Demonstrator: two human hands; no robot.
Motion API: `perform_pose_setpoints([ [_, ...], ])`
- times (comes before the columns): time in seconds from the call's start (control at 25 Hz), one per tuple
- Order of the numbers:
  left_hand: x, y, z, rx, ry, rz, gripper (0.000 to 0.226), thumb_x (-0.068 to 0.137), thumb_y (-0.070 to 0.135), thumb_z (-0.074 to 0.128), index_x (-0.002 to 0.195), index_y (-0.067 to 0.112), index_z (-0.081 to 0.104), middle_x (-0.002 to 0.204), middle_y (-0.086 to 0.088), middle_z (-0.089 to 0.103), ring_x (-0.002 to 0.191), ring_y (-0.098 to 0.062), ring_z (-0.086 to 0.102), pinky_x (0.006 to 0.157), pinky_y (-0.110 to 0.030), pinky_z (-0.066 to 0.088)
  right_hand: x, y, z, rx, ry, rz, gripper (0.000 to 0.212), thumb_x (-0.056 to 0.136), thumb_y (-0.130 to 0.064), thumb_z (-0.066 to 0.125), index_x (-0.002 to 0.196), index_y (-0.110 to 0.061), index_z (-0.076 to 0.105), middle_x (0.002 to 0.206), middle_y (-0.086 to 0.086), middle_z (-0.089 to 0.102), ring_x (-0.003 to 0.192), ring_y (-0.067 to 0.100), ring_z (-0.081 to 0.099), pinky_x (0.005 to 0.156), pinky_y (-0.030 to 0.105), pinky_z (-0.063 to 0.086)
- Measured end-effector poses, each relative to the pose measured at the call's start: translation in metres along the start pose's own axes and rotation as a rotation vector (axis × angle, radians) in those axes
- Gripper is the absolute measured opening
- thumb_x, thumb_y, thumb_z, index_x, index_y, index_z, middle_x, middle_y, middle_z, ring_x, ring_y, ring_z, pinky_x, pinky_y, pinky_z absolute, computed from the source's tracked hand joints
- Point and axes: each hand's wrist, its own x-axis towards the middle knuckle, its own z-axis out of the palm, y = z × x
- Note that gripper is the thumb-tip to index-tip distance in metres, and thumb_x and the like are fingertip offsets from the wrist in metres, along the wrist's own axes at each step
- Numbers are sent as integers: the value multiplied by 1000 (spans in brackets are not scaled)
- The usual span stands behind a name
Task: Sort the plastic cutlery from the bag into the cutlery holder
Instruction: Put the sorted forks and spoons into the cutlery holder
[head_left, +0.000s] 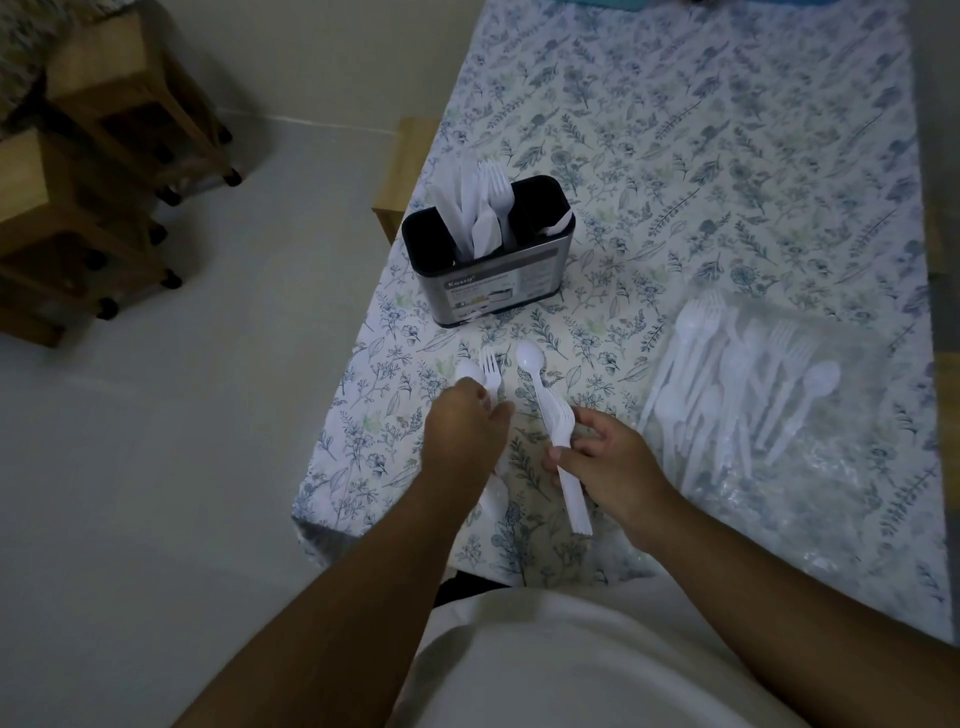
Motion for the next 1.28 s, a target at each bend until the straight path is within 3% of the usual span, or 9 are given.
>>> perform_pose_setpoints([
  [0.16,8,14,2,39,-84,-4,18,90,23,67,80,8,67,68,-4,66,55,-11,57,51,-23,43,0,-3,-4,14,2,-30,51,88,-6,75,134,-23,60,96,1,80,89,13,77,85,35,59],
  [0.24,-3,20,2,-74,-123,20,13,90,23,68,84,12,71,74,-1,71,62,-9,63,54,-20,47,-1,-7,-9,80,22,-36,45,91,-7,72,128,-29,61,93,-5,81,86,5,76,77,25,56],
  [0.36,-27,21,7,-234,-196,68,5,88,25,74,89,21,73,75,9,71,64,-5,67,58,-21,55,4,-10,-10,166,1,-36,40,92,-5,70,123,-30,64,98,-2,81,93,12,77,85,36,58],
  [0.56,-38,15,15,-297,-282,180,33,95,21,68,128,26,69,89,3,77,73,-8,72,74,-28,61,6,-11,-9,210,-14,-32,31,92,-5,71,110,-30,72,101,-2,81,96,14,77,89,37,59],
  [0.68,-35,18,13,-470,-318,81,28,91,29,64,117,26,73,97,1,77,88,-16,75,82,-44,62,4,-14,-8,294,-56,4,26,92,-6,70,115,-18,75,100,5,81,93,22,78,78,36,63],
  [0.8,-35,23,9,-526,-264,84,17,88,33,68,103,29,76,90,5,77,85,-16,76,78,-47,63,5,-15,-5,315,-36,31,22,90,-4,72,110,-12,76,97,8,81,86,21,79,67,28,62],
  [1.0,-36,33,6,-644,-159,73,8,90,19,74,97,21,76,88,4,77,84,-14,75,79,-47,63,8,-20,-5,248,15,-21,23,88,-6,74,109,-13,78,95,4,81,92,18,78,79,28,61],
  [1.16,-26,38,-9,-637,-138,152,16,93,16,71,106,23,78,94,8,78,92,-8,74,87,-37,61,5,-38,-5,191,-35,-122,24,96,-10,67,117,-14,76,105,1,80,101,15,76,93,36,59],
  [1.28,-11,63,-41,-490,-20,362,24,90,13,74,112,23,76,100,12,73,92,2,68,80,-12,52,10,-86,-8,167,-15,-282,24,92,-4,70,111,-18,76,99,2,81,98,18,77,89,33,61],
])
